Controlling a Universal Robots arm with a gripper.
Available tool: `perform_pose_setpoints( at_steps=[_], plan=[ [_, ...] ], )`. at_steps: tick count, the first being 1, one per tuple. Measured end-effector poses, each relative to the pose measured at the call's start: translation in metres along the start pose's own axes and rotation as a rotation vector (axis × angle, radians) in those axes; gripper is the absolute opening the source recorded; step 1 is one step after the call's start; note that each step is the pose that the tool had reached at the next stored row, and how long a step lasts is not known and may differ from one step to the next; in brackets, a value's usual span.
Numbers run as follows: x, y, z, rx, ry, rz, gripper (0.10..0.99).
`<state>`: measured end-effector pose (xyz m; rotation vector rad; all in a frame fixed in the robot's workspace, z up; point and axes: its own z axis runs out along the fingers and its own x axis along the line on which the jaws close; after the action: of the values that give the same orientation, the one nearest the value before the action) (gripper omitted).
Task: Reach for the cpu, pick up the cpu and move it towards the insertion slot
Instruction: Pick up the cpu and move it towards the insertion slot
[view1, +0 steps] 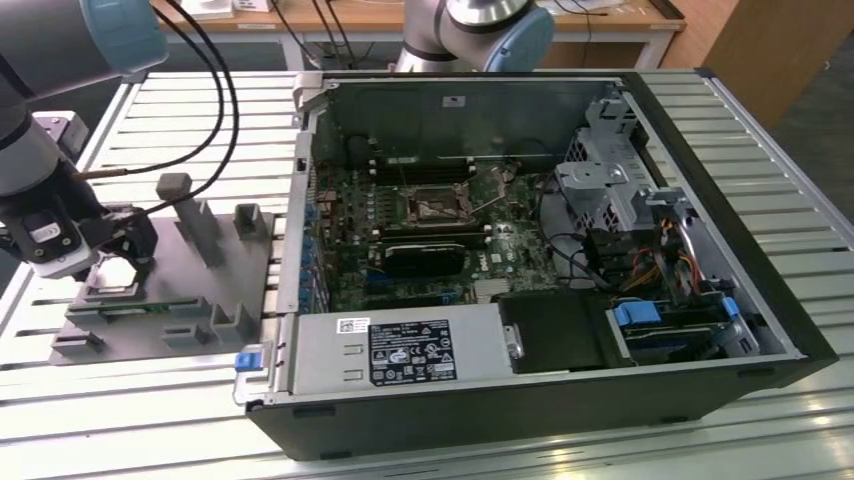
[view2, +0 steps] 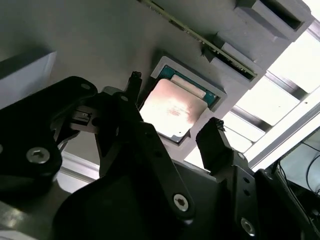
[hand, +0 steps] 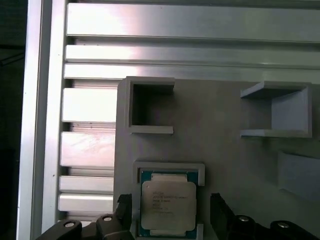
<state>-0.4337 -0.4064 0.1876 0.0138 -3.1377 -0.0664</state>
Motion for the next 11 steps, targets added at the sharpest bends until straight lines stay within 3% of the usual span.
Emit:
perform_pose_setpoints(
  at_steps=[1,2,11],
  plan=[
    [0.0001,0.0001,0.0008,0.000,0.0001,0.000,0.761],
    [0.0003,0.0003,0.0013,0.000,0.0002,0.000,0.694],
    [0.0018,0.0006,0.0050,0.000,0.0002,0.000,0.675]
  ],
)
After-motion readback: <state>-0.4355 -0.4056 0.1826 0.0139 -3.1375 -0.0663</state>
